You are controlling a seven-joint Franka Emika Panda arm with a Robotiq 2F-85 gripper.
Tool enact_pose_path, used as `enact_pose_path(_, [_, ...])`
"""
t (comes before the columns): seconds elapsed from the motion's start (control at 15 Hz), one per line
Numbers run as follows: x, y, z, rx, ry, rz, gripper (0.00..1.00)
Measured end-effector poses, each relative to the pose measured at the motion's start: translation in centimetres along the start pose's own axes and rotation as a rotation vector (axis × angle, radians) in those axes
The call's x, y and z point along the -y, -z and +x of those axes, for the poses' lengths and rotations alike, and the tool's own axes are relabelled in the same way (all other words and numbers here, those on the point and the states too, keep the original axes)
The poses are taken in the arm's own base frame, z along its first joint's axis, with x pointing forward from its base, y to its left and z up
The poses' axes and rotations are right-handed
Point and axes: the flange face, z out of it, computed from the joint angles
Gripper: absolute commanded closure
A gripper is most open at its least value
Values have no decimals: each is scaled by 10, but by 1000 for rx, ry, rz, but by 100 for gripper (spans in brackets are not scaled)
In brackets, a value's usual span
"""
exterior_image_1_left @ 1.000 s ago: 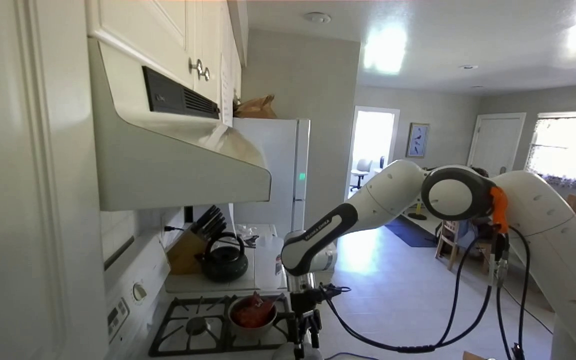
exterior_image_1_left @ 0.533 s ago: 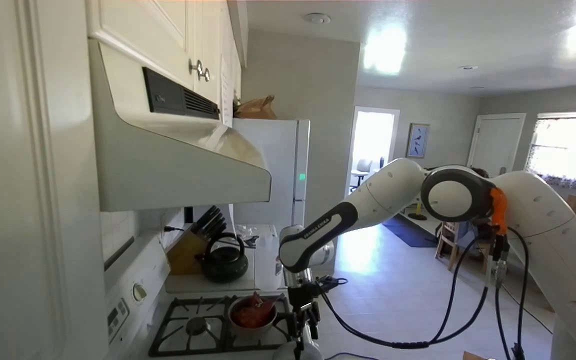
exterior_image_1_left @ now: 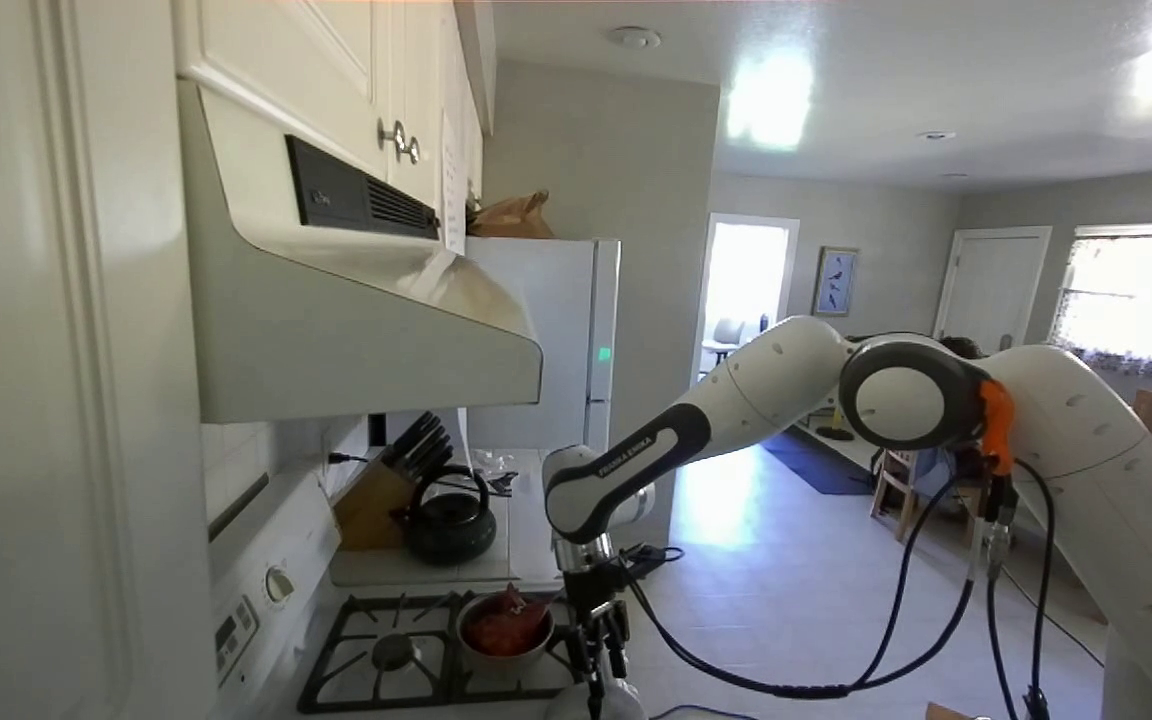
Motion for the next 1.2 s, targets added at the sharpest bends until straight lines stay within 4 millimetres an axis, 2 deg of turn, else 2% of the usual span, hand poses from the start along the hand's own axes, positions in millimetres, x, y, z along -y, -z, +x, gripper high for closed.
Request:
enact_pose_path(0.33, [6, -8, 4, 23, 10, -8, 20])
enact_pose_path(0.73, [8, -15, 16, 33, 16, -10, 35])
enact_pose_path(0.8, [9, -16, 18, 34, 16, -10, 35])
enact_pose_path(0.87, [9, -17, 19, 35, 17, -10, 41])
enact_pose_path(0.93, [9, -18, 21, 35, 17, -11, 38])
enact_pose_path(1.0, [10, -19, 22, 37, 18, -11, 40])
enact_pose_path(1.13, [11, -21, 25, 40, 20, -11, 55])
enact_pose_path(1.2, [11, -21, 25, 42, 21, -11, 58])
